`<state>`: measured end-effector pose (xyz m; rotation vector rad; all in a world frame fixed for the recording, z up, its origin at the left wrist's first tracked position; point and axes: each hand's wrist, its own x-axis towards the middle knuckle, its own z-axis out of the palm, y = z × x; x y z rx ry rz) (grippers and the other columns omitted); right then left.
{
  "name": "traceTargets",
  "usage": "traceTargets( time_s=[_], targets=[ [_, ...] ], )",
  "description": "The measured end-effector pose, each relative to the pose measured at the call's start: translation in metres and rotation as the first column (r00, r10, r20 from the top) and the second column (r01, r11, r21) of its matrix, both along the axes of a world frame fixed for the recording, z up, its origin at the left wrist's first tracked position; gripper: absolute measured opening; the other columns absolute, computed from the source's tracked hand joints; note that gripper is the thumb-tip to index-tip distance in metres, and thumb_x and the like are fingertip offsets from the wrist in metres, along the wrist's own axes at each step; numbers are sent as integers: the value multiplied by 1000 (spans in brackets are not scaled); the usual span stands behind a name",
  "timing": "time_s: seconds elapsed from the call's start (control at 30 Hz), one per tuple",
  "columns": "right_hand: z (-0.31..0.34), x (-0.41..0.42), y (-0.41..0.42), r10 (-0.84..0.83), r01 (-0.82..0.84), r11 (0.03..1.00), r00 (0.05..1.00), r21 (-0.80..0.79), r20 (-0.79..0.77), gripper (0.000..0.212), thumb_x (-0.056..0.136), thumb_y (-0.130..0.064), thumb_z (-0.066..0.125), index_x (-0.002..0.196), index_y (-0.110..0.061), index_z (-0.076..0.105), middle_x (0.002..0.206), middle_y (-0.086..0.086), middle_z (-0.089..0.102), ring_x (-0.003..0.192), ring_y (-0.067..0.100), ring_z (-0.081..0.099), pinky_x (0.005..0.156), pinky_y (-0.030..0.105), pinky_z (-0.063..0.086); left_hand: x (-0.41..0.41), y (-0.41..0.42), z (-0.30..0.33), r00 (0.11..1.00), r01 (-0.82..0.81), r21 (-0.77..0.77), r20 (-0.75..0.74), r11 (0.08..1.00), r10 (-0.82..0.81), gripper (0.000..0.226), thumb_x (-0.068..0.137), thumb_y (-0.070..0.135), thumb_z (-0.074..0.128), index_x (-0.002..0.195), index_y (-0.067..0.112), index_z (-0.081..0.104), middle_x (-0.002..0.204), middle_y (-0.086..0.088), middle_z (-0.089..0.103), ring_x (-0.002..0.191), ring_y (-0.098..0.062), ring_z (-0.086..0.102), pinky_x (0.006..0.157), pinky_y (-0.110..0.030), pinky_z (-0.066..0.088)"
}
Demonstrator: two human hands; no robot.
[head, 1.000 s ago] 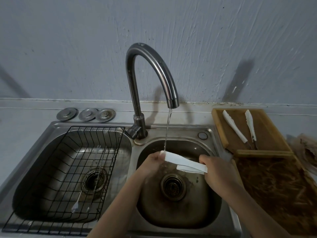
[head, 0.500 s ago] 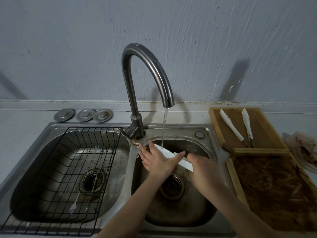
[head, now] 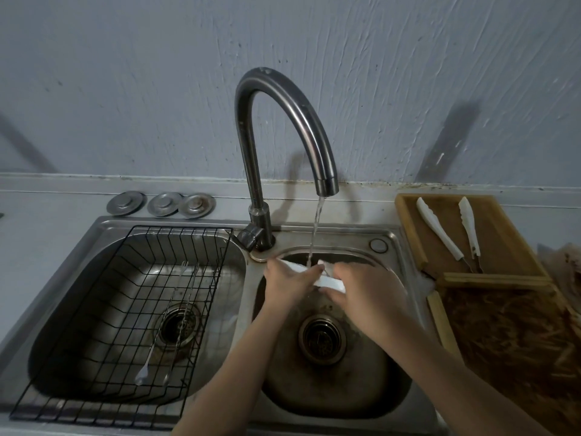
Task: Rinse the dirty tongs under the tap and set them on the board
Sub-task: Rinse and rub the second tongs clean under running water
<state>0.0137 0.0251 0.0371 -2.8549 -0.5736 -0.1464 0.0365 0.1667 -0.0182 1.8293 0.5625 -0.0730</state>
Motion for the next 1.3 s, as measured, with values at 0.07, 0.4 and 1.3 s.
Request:
traceTargets(
  time_s=[0.07,0.4,1.3],
  targets=[
    [-6,-3,-1,17,-13,998,997,-53,79,19,80,-37,67,81,-20,59,68,-3,64,51,15,54,40,22,27,0,3,-5,998,-39,-99,41,994,43,62,66,35,80,113,2,56,105,-12,68,94,-26,67,69,-30,53],
    [-20,-10,-19,26,2,981,990,-196,142,28,60,-21,81,61,-20,53,47,-4,49,33,13,44,36,20,24,-9,-2,-18,993,-24,-288,101,957,55,37,82,19,69,114,7,55,99,-9,65,91,-23,64,80,-34,52],
    [-26,21,-53,-92,114,991,959,65,-269,41,97,-41,32,76,-17,58,57,-3,53,54,14,52,55,33,44,0,20,-3,961,207,-312,243,927,-133,22,96,2,46,100,7,67,68,-4,69,59,-10,60,65,-15,52]
  ],
)
